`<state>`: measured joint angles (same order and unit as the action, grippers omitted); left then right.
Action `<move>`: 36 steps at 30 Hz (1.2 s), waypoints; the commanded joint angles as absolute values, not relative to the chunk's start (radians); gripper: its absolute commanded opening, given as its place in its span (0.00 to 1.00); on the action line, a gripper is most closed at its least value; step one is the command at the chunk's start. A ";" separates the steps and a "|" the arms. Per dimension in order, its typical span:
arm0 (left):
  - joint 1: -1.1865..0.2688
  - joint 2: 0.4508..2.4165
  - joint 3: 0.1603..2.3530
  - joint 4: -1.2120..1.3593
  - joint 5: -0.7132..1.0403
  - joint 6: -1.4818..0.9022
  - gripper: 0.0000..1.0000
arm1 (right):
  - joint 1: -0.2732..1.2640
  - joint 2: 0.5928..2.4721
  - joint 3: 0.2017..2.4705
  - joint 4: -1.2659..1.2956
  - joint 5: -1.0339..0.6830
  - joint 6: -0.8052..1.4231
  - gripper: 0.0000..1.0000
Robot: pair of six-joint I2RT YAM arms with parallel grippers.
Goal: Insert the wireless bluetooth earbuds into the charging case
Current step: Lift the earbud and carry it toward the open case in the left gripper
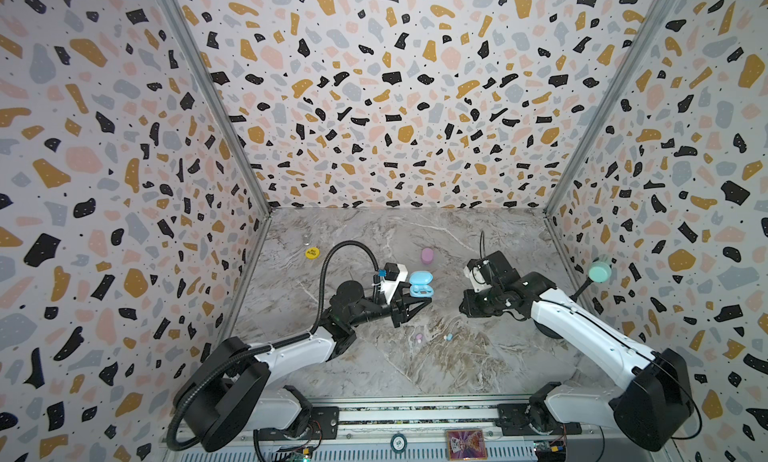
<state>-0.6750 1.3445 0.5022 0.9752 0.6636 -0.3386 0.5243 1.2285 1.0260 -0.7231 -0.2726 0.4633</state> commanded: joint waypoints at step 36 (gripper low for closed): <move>-0.755 1.423 0.603 1.102 0.817 -0.316 0.26 | 0.494 1.098 1.163 -0.595 -0.917 0.301 0.17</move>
<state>-0.7452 1.4265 0.5701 1.0622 0.7952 -0.3458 0.4927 1.1042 1.1259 -0.6136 -0.8970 0.3058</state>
